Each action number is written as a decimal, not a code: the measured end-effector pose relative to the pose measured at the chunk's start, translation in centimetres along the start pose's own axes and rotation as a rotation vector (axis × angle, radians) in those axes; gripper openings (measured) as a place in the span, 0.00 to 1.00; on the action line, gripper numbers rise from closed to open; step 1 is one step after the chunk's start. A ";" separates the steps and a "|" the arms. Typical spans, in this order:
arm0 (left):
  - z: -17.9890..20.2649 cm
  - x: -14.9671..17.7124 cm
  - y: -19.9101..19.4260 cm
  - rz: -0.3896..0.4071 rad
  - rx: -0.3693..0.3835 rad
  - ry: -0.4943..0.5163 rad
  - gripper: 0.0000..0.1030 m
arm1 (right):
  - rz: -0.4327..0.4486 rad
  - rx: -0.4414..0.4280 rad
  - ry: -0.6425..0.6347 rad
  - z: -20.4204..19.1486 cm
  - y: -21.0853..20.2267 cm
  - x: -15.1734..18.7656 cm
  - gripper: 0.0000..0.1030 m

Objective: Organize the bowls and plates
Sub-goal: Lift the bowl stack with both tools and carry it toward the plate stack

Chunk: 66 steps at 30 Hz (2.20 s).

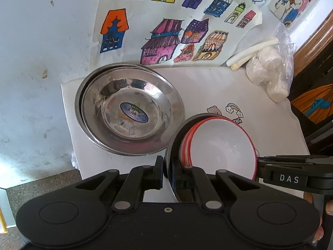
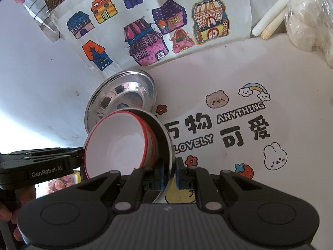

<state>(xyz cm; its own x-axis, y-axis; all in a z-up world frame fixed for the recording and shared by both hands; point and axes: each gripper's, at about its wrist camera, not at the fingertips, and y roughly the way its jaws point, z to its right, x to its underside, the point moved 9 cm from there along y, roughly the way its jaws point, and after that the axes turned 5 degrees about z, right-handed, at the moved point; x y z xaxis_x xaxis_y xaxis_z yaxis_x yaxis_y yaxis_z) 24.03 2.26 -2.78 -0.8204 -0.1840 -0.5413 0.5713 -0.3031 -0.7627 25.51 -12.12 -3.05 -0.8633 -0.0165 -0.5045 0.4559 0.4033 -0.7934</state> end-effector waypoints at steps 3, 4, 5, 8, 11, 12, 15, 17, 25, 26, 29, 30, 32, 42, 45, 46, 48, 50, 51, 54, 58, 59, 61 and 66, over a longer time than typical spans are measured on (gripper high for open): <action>-0.2 -0.2 -0.2 0.005 -0.001 -0.003 0.06 | 0.003 -0.002 -0.004 -0.2 0.0 -0.2 0.12; -0.3 -0.3 -0.3 0.006 -0.001 -0.004 0.06 | 0.003 -0.003 -0.004 -0.2 0.1 -0.3 0.12; -0.3 -0.3 -0.3 0.008 -0.002 -0.005 0.06 | 0.003 -0.005 -0.005 -0.3 0.1 -0.4 0.12; -0.5 -0.4 -0.4 0.009 -0.004 -0.009 0.06 | 0.001 -0.006 -0.008 -0.4 0.3 -0.5 0.12; -0.7 -0.5 -0.4 0.009 -0.005 -0.011 0.06 | -0.001 -0.007 -0.011 -0.6 0.5 -0.6 0.12; -0.8 -0.5 -0.4 0.009 -0.006 -0.012 0.06 | -0.002 -0.007 -0.012 -0.6 0.6 -0.6 0.12; -0.9 -0.6 -0.5 0.011 -0.006 -0.015 0.06 | -0.002 -0.007 -0.015 -0.7 0.7 -0.7 0.12; -1.0 -0.7 -0.6 0.014 -0.008 -0.017 0.06 | -0.002 -0.008 -0.017 -0.8 0.7 -0.8 0.12; -1.3 -1.1 -0.8 0.024 -0.021 -0.021 0.06 | 0.001 -0.013 -0.022 -1.1 0.8 -1.1 0.12; -1.3 -1.1 -0.9 0.027 -0.023 -0.022 0.06 | 0.001 -0.014 -0.024 -1.2 0.9 -1.2 0.12; -1.6 -1.3 -1.0 0.033 -0.026 -0.025 0.06 | 0.002 -0.018 -0.030 -1.3 1.0 -1.3 0.12; -1.7 -1.3 -1.1 0.035 -0.027 -0.027 0.06 | 0.002 -0.019 -0.033 -1.4 1.0 -1.3 0.12; -1.9 -1.4 -1.2 0.040 -0.029 -0.030 0.06 | 0.002 -0.022 -0.038 -1.5 1.1 -1.4 0.12; -2.5 -1.9 -1.7 0.057 -0.042 -0.040 0.06 | 0.006 -0.038 -0.062 -2.0 1.4 -1.7 0.12; -2.7 -2.1 -1.8 0.062 -0.045 -0.042 0.06 | 0.006 -0.042 -0.067 -2.2 1.5 -1.9 0.12; -2.7 -2.2 -1.9 0.064 -0.046 -0.043 0.06 | 0.007 -0.043 -0.068 -2.2 1.5 -2.0 0.12; -2.8 -2.3 -1.9 0.066 -0.048 -0.045 0.06 | 0.007 -0.045 -0.068 -2.3 1.6 -2.1 0.12; -2.9 -2.3 -1.9 0.067 -0.048 -0.048 0.06 | 0.006 -0.046 -0.071 -2.3 1.7 -2.1 0.12; -2.9 -2.3 -1.9 0.067 -0.049 -0.049 0.06 | 0.005 -0.046 -0.072 -2.4 1.7 -2.1 0.12; -2.9 -2.3 -1.9 0.068 -0.049 -0.052 0.06 | 0.004 -0.045 -0.075 -2.4 1.8 -2.2 0.12; -3.0 -2.5 -1.9 0.071 -0.051 -0.055 0.05 | 0.004 -0.045 -0.079 -2.5 1.9 -2.4 0.12; -3.0 -2.5 -1.9 0.072 -0.052 -0.057 0.05 | 0.004 -0.045 -0.081 -2.5 1.9 -2.5 0.12; -3.1 -2.7 -1.9 0.073 -0.052 -0.059 0.05 | 0.004 -0.046 -0.083 -2.6 2.0 -2.7 0.12; -3.3 -3.0 -1.9 0.075 -0.055 -0.066 0.06 | 0.000 -0.048 -0.090 -2.7 2.3 -3.1 0.12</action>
<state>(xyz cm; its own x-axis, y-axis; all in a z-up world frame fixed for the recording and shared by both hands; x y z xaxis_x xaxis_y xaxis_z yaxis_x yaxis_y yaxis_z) 25.49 6.47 -0.89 -0.7739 -0.2657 -0.5749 0.6304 -0.2347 -0.7400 28.63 -8.72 -2.40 -0.8392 -0.0976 -0.5351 0.4437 0.4463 -0.7772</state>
